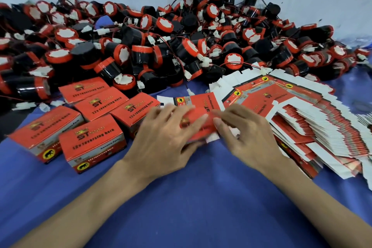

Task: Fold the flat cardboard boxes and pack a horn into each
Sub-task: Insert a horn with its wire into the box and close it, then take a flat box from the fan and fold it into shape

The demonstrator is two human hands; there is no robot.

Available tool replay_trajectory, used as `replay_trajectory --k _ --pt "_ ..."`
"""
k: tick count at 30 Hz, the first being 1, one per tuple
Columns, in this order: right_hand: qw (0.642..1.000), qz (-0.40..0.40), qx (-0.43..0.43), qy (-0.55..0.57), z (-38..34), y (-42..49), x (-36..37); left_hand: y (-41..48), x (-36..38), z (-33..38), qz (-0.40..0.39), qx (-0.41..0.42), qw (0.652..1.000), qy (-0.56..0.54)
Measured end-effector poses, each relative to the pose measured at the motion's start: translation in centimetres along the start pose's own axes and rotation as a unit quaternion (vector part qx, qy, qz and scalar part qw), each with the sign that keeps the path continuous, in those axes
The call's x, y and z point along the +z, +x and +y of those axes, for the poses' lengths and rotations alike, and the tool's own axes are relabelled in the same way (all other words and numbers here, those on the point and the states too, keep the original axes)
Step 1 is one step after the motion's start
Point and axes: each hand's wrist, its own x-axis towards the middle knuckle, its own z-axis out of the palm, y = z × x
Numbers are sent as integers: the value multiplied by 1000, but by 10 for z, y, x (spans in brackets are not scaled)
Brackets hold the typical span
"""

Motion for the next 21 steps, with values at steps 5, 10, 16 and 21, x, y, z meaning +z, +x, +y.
replay_trajectory --k 5,10,16,21 --pt "946 -184 195 -182 10 -2 15 -2 -8 -4 170 -133 966 142" --pt "963 -154 211 -67 5 0 22 -4 5 15 -12 -69 997 25" --pt "895 -38 349 274 4 8 12 -9 22 9 -119 -172 956 -207" --pt "862 -5 359 359 -4 5 16 -7 19 6 -104 -167 936 -291"
